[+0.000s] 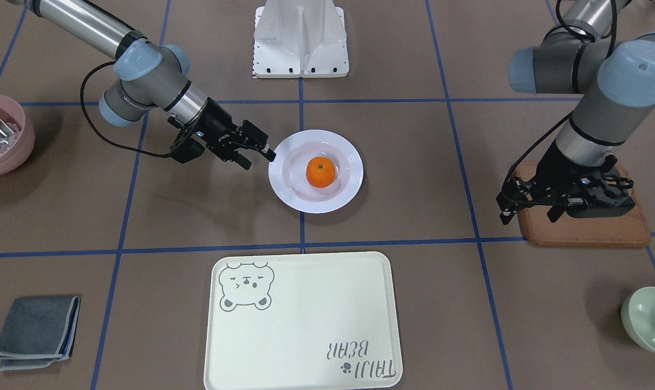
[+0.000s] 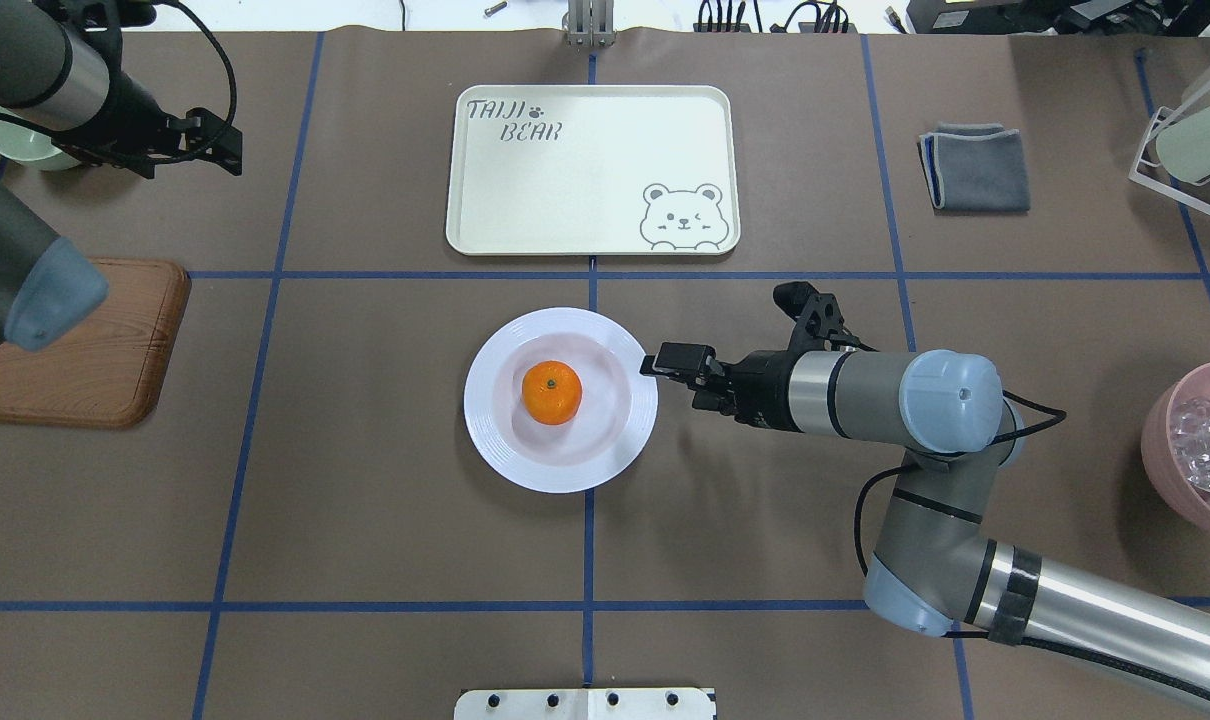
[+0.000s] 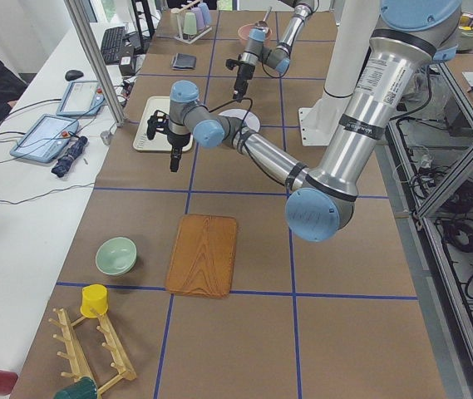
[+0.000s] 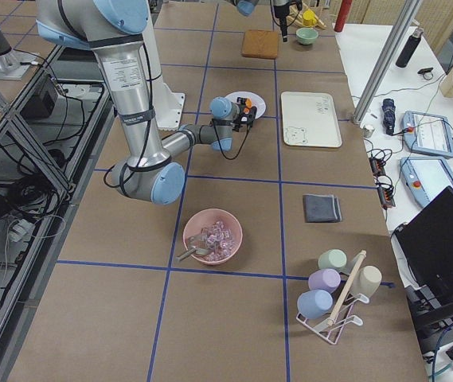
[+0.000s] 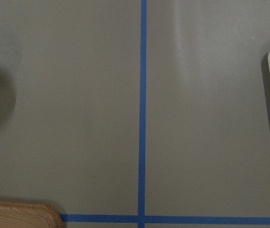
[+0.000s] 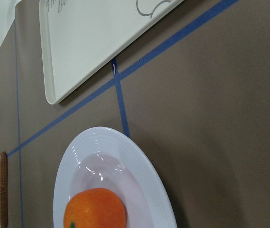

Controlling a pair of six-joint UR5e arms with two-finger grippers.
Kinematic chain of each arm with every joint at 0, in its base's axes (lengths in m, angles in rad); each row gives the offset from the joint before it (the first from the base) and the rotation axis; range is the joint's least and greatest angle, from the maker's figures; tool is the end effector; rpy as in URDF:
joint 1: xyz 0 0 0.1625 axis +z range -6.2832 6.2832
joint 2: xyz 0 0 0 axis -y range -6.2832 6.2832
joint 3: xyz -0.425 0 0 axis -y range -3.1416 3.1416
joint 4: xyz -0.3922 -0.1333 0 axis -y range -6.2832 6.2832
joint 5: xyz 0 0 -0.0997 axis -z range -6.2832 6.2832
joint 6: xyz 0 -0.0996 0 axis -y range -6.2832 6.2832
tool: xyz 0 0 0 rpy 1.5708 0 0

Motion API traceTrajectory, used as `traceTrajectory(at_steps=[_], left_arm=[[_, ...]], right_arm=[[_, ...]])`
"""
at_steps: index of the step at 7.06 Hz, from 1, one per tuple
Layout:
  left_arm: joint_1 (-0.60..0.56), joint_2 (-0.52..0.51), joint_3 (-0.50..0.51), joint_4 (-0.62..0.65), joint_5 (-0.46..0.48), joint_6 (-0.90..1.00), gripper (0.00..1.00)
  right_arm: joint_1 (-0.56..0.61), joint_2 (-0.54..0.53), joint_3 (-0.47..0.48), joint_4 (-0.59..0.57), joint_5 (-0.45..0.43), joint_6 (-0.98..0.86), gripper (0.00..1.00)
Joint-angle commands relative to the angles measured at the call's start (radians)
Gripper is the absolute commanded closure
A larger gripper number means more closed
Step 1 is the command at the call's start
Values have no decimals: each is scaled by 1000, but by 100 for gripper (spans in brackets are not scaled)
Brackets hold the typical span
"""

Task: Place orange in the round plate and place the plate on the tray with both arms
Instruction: 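Lower the right gripper to the plate rim nearest it and grip it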

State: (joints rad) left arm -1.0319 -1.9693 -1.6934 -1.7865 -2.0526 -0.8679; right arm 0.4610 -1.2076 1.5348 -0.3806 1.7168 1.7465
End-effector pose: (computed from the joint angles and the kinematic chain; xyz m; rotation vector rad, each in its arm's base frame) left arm 0.2527 -0.5925 0.3573 0.2534 0.8172 -0.1313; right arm -0.5079 -0.3849 0.3394 0.1005 -1.5278 0.3980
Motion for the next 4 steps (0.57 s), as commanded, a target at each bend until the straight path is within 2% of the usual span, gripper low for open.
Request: traceTrajectory(at_steps=[1, 2, 4], left_arm=[[-2, 0, 6, 1, 0, 3, 2], [-2, 0, 12, -1, 0, 3, 2], [-2, 0, 26, -1, 0, 3, 2]], right_arm=[[-28, 2, -22, 0, -29, 2, 0], [-48, 9, -27, 3, -57, 5, 0], [-64, 35, -103, 107, -74, 48, 0]])
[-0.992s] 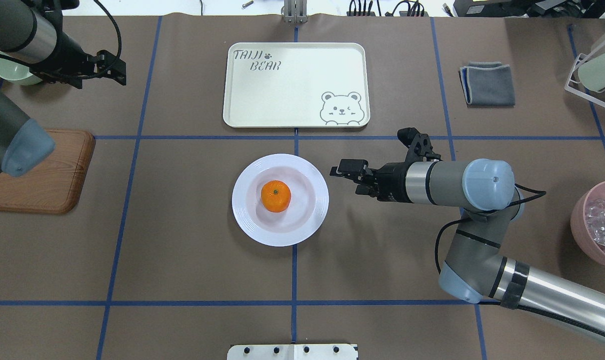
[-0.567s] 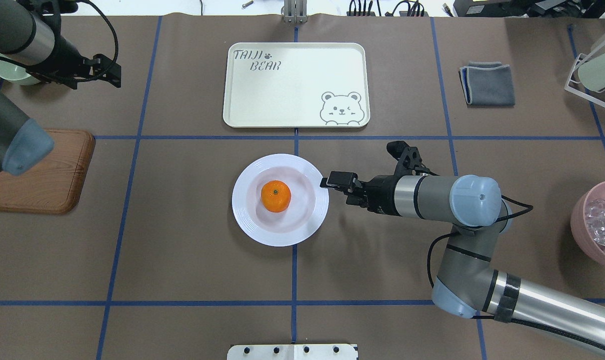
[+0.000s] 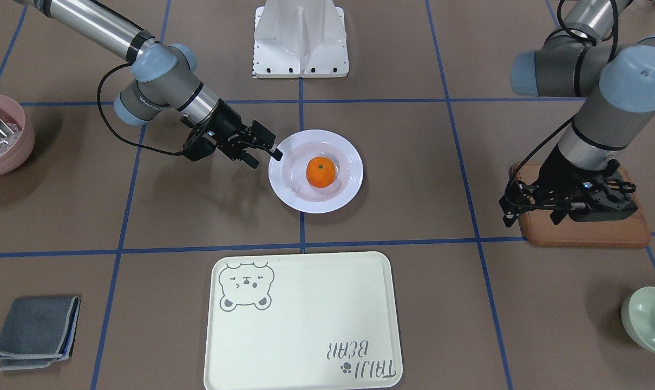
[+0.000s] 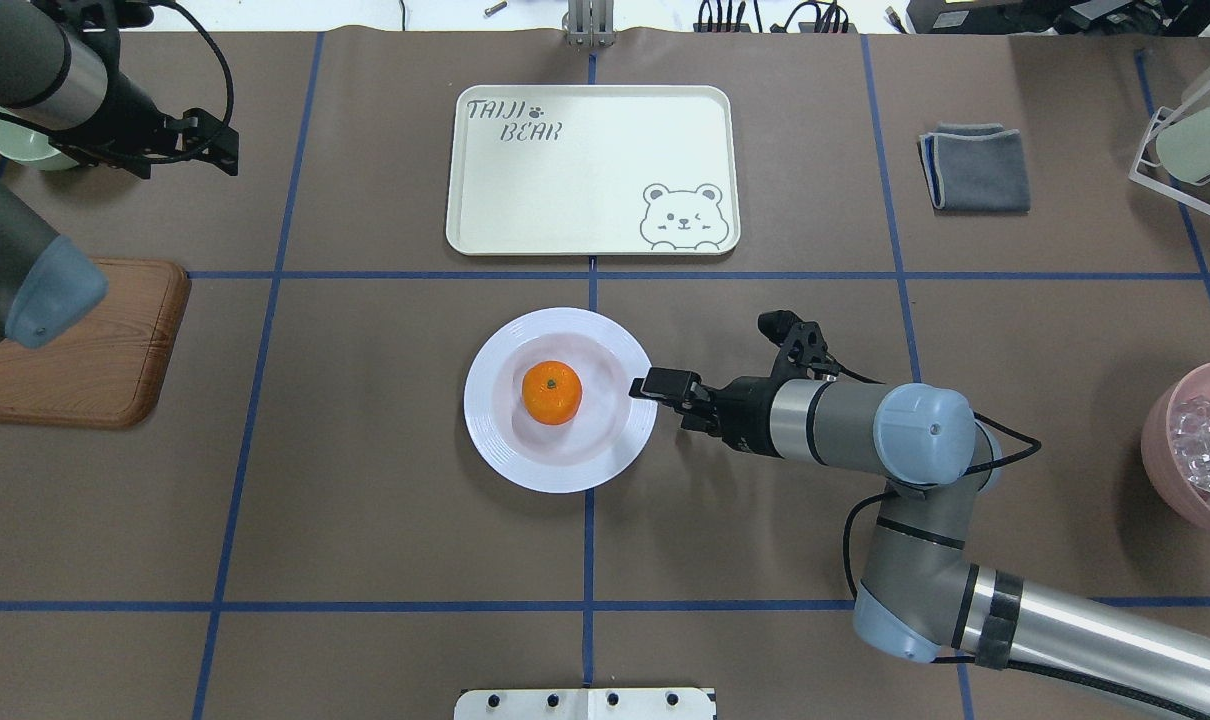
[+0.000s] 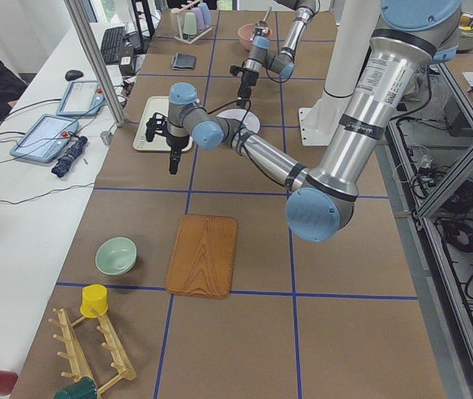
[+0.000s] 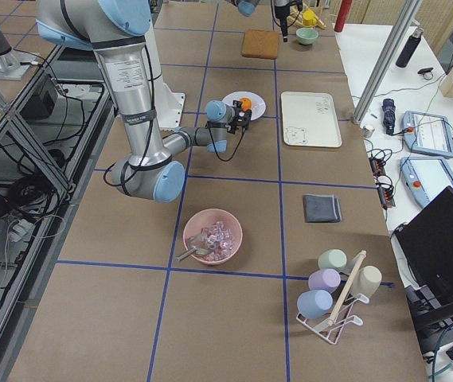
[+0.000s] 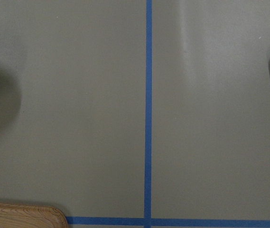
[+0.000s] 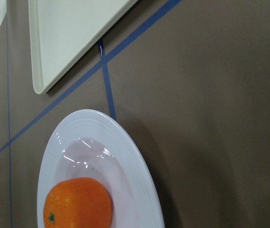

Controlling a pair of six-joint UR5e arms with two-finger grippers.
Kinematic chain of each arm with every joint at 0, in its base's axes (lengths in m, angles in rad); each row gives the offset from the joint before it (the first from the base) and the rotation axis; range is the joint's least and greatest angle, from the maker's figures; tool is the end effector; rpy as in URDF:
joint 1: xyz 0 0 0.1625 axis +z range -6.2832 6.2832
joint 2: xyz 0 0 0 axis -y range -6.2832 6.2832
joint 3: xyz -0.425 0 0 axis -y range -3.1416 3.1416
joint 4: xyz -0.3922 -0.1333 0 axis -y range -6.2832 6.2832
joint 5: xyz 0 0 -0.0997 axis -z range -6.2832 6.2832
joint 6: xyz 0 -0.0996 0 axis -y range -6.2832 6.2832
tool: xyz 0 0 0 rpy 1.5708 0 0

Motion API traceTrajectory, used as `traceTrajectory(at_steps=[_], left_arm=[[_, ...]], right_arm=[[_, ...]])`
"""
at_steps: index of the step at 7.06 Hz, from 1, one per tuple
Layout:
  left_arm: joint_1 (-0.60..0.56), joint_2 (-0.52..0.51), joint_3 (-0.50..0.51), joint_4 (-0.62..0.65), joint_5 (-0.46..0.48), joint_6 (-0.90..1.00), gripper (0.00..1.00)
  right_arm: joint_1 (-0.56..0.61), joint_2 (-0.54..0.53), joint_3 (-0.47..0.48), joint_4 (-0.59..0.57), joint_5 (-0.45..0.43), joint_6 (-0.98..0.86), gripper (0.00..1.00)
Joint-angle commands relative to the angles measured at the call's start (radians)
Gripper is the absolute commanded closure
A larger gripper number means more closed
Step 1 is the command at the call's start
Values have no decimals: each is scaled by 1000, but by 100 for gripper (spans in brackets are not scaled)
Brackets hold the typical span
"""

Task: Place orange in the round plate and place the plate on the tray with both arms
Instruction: 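Lower the right gripper to the plate rim nearest it and grip it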

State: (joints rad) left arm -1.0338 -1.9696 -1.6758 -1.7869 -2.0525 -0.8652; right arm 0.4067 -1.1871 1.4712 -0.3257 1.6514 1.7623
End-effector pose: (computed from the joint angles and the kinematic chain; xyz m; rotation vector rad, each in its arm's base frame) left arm 0.2534 -0.5959 0.3654 0.2420 0.8067 -0.1353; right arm -0.5372 -0.3678 0.3512 0.1012 -1.5404 0.4144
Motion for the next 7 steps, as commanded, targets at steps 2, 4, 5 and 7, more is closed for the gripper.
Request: traceTrajectory(at_steps=[2, 4, 5, 7], left_arm=[[0, 2, 27, -2, 0, 2, 2], [1, 2, 30, -3, 0, 2, 2], [1, 2, 30, -2, 0, 0, 2], [1, 3, 30, -2, 0, 0, 2]], right_arm=[[-11, 38, -40, 53, -10, 37, 0], [-20, 46, -41, 51, -15, 37, 0], [-25, 46, -55, 51, -22, 37, 0], [-26, 78, -86, 50, -25, 46, 0]])
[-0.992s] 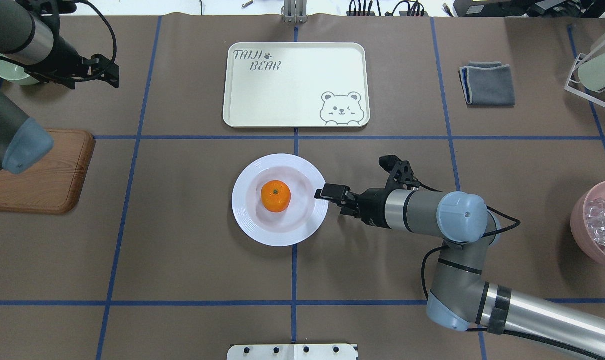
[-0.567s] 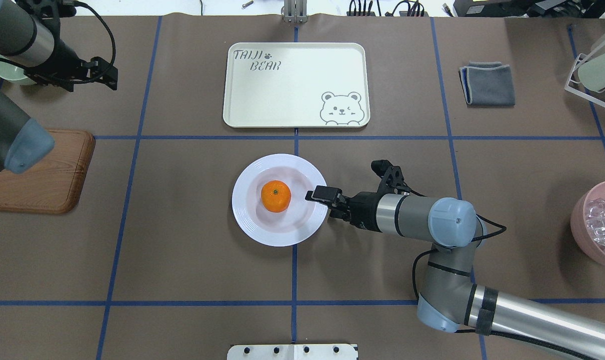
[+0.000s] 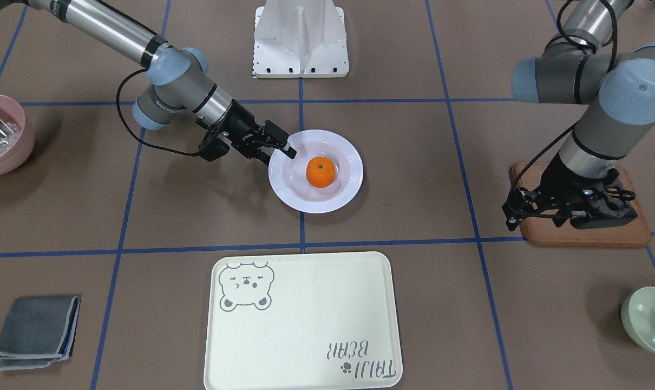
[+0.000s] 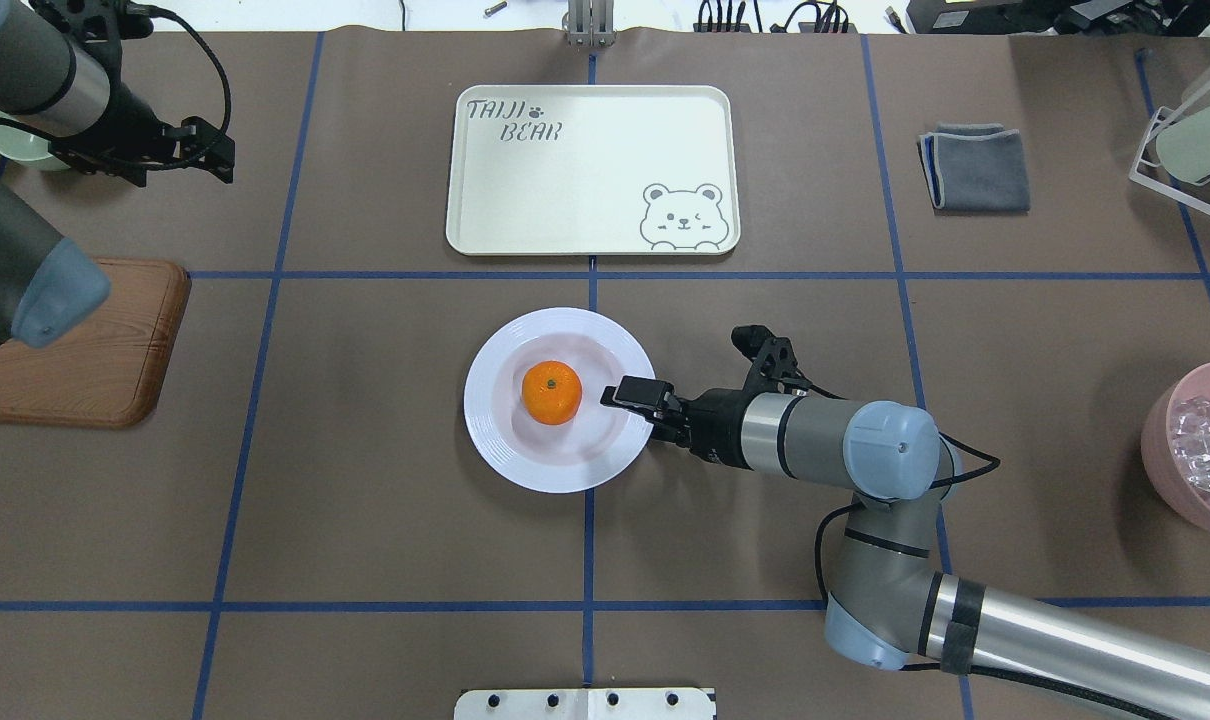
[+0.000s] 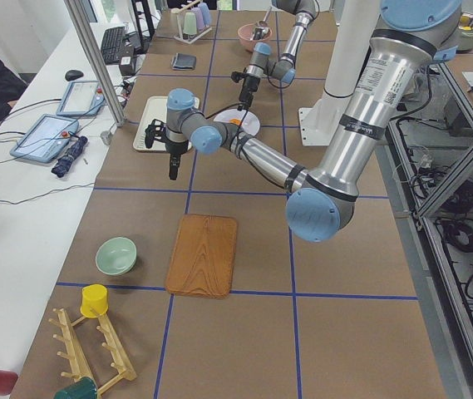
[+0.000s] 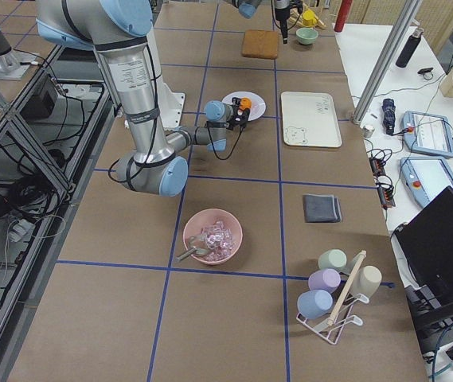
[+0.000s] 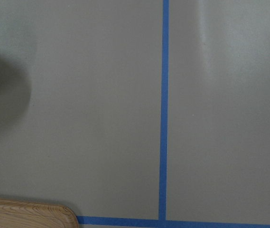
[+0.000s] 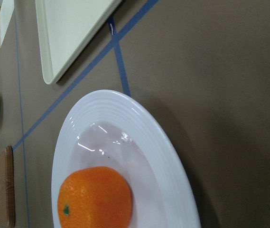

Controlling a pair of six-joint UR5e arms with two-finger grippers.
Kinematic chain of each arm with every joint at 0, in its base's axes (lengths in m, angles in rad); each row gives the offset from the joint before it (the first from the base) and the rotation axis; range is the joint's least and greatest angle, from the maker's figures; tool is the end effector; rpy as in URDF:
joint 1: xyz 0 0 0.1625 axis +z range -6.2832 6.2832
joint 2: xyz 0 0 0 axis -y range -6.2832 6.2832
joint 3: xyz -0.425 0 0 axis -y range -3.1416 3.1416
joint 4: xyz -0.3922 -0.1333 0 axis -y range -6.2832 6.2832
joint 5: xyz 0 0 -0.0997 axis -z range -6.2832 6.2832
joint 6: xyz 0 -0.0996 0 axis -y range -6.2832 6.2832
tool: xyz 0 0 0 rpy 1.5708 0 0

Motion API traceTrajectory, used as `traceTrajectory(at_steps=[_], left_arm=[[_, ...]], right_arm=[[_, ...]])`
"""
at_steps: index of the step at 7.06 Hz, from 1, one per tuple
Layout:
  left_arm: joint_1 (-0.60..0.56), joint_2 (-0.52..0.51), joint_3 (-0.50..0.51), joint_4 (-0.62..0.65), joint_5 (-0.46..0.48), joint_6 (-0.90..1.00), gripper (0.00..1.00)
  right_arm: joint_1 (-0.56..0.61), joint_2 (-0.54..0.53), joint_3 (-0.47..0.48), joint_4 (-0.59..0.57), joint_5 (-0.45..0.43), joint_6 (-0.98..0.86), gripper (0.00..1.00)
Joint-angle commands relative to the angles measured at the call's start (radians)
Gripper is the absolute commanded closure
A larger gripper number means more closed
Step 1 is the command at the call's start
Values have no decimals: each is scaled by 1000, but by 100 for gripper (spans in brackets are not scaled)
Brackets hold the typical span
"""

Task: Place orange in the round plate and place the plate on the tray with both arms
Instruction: 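Lower the right gripper to the plate rim nearest it and grip it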

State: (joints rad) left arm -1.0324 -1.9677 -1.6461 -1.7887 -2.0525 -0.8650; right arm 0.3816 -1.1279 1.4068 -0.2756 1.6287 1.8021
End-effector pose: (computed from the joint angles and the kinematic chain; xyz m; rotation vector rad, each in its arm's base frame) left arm 0.2567 -0.5999 0.3807 0.2182 0.7895 -0.1420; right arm -0.5634 -0.3635 0.3385 0.0736 -1.5890 0.4342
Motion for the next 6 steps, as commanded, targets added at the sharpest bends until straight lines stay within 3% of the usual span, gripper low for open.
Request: traceTrajectory(at_steps=[1, 4, 6], left_arm=[[-2, 3, 0, 0, 0, 0, 2], [0, 6, 3, 0, 0, -2, 2], [0, 9, 0, -1, 0, -3, 2]], right_arm=[[-1, 25, -26, -1, -3, 8, 0], [-1, 48, -45, -1, -4, 38, 1], [-3, 57, -40, 1, -29, 52, 79]])
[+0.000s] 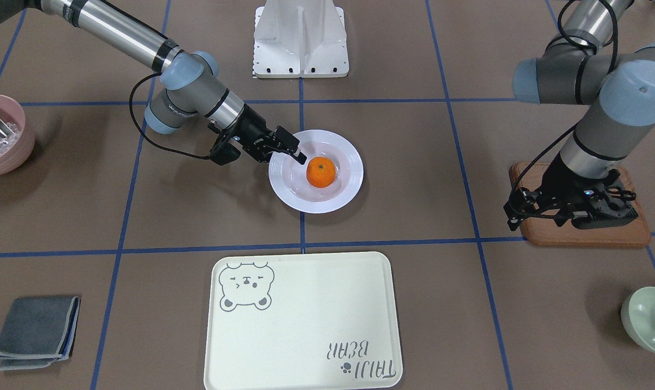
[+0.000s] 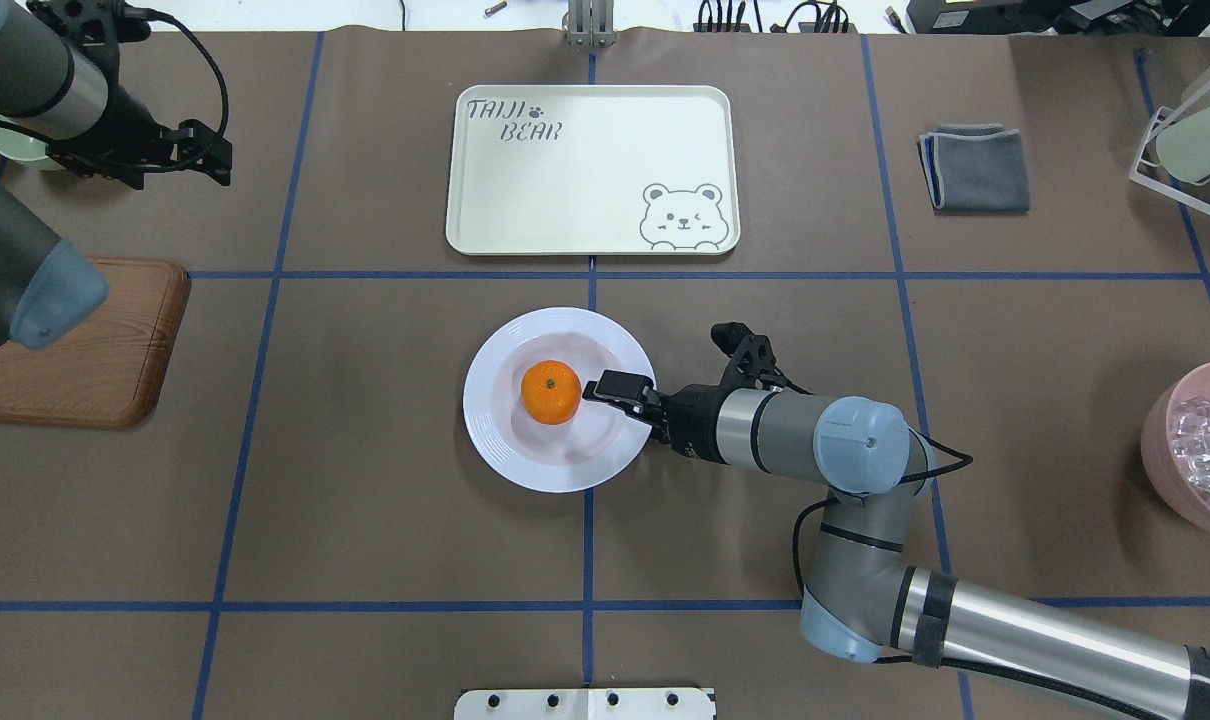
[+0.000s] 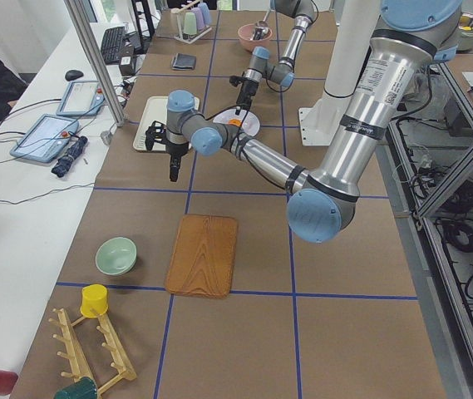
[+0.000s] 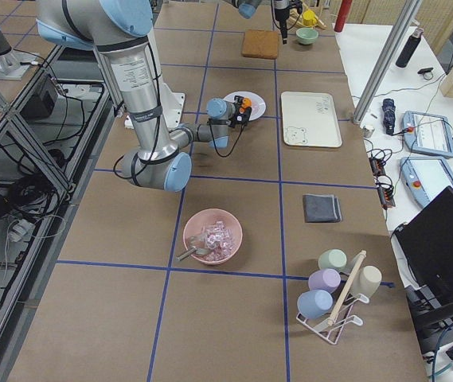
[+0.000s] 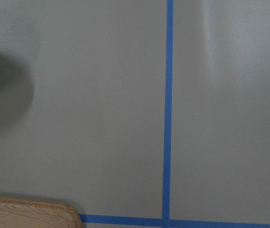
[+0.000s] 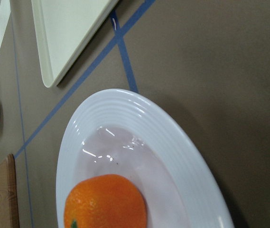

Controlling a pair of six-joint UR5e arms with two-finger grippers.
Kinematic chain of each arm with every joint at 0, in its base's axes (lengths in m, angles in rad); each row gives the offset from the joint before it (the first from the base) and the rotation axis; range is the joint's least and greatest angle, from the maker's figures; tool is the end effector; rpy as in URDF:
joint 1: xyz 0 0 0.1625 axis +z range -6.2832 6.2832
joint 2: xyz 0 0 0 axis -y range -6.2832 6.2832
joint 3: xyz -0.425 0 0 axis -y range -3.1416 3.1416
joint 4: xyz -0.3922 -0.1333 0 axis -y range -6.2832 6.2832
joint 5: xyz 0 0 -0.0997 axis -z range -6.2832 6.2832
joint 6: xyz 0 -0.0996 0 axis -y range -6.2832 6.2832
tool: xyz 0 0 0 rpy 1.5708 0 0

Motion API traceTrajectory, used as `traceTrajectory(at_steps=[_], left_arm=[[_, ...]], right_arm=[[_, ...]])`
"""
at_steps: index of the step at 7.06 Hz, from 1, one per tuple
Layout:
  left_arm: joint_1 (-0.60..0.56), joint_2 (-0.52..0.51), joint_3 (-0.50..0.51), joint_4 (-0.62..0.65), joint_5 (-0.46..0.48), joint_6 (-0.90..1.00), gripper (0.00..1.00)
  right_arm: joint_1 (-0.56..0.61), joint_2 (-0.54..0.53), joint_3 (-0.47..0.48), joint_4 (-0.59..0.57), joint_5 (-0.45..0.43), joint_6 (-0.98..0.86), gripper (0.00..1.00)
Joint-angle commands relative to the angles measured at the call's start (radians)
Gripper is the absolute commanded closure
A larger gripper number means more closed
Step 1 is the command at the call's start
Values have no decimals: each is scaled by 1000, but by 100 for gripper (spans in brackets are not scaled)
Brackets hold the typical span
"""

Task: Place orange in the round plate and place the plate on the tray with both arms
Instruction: 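Lift and carry the plate with the right gripper onto the bear tray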

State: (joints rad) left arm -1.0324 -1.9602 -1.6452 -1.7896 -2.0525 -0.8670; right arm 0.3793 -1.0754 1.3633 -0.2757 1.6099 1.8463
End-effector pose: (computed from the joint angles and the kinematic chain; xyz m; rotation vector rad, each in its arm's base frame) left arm 0.2560 -0.5986 0.3858 0.2115 0.7854 -0.1459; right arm -0.5804 -0.3707 0.3241 0.0522 -1.6027 0.4796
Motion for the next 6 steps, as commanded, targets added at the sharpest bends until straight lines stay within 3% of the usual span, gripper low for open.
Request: traceTrajectory(at_steps=[1, 4, 6], left_arm=[[0, 1, -1, 1, 0, -1, 2], [-1, 4, -13, 2, 2, -4, 2], [-2, 4, -18, 2, 2, -9, 2]], right_arm=[[1, 8, 8, 3, -10, 8, 100], [9, 29, 23, 10, -34, 63, 100], [32, 54, 34, 46, -146, 114, 100]])
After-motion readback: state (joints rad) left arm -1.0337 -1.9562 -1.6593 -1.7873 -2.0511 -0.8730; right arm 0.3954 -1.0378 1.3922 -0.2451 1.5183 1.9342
